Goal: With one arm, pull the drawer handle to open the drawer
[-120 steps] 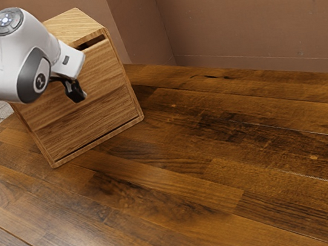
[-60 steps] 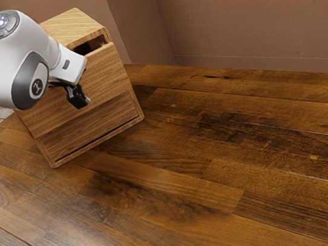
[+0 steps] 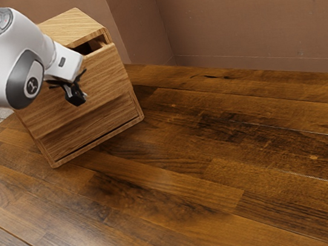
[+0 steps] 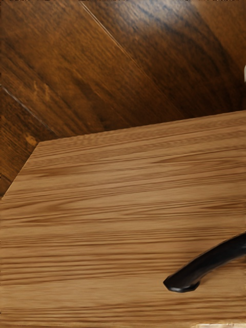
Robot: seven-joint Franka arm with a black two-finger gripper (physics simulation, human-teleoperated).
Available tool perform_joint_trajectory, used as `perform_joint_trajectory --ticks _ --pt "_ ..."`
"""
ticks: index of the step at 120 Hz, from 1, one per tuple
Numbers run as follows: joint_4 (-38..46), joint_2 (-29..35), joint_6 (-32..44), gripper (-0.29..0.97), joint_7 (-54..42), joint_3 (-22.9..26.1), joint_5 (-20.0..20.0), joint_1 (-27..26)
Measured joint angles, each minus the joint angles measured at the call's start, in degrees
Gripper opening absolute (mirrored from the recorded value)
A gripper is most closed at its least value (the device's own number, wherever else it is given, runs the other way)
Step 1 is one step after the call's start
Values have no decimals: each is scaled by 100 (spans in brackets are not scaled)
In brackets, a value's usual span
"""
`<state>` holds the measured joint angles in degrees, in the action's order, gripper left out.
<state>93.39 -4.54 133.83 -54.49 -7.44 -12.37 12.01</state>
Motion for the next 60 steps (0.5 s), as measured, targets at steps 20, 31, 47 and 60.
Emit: perform_joint_trajectory --ticks 20,31,47,60 --pt "65 63 -15 39 28 10 9 -14" --pt "106 106 -19 37 44 20 9 -22" --pt "115 121 -20 34 72 20 8 -29" --pt "166 158 -18 34 108 33 5 -31"
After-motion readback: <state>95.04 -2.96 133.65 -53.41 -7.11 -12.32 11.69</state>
